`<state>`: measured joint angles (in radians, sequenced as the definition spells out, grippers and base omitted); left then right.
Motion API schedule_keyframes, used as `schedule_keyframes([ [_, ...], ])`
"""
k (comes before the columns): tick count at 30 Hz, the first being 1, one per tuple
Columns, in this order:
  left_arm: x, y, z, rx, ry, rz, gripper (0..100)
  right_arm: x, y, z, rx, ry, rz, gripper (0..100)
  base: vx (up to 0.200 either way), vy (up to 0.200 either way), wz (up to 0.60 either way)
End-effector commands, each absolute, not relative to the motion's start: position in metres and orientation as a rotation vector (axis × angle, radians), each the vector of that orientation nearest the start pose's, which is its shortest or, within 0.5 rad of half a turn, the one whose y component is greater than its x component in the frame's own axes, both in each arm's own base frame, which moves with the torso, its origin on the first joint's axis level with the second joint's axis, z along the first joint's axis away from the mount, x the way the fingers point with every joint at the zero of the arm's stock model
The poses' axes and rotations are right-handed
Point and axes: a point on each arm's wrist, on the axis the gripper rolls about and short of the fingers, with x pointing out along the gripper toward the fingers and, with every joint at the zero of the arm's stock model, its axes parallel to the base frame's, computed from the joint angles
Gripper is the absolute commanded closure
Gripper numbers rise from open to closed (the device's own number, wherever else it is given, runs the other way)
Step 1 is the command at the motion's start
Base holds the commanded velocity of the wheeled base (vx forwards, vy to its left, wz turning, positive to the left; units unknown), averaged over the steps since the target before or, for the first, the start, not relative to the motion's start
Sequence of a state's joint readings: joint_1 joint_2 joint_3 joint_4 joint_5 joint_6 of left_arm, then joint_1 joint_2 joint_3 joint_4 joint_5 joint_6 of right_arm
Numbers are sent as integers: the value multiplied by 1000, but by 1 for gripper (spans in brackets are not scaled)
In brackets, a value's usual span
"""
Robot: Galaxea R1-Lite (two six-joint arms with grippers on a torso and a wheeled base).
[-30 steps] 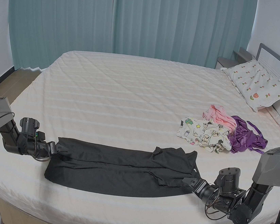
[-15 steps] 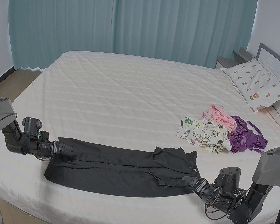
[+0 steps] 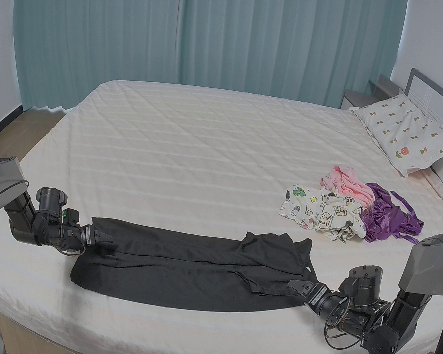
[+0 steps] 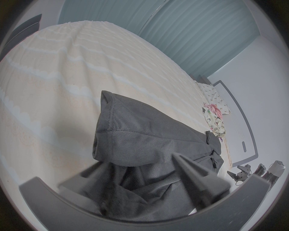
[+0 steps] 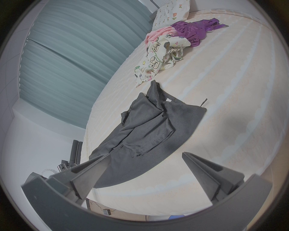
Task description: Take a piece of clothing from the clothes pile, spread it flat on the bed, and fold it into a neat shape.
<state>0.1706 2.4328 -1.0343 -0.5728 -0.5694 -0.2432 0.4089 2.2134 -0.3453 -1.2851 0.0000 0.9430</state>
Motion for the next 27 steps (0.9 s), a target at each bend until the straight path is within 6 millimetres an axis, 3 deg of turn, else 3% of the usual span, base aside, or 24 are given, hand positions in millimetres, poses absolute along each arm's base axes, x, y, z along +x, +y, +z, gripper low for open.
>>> schedule_keyframes([
  [1, 394, 56, -38, -527, 829, -280, 100, 263, 114, -6, 784, 713, 95, 0, 0, 0, 0],
  [15, 386, 84, -18, -556, 805, -211, 100, 263, 112, -5, 787, 710, 92, 0, 0, 0, 0],
  [27, 384, 89, -20, -569, 814, -195, 100, 263, 112, -5, 788, 707, 93, 0, 0, 0, 0],
])
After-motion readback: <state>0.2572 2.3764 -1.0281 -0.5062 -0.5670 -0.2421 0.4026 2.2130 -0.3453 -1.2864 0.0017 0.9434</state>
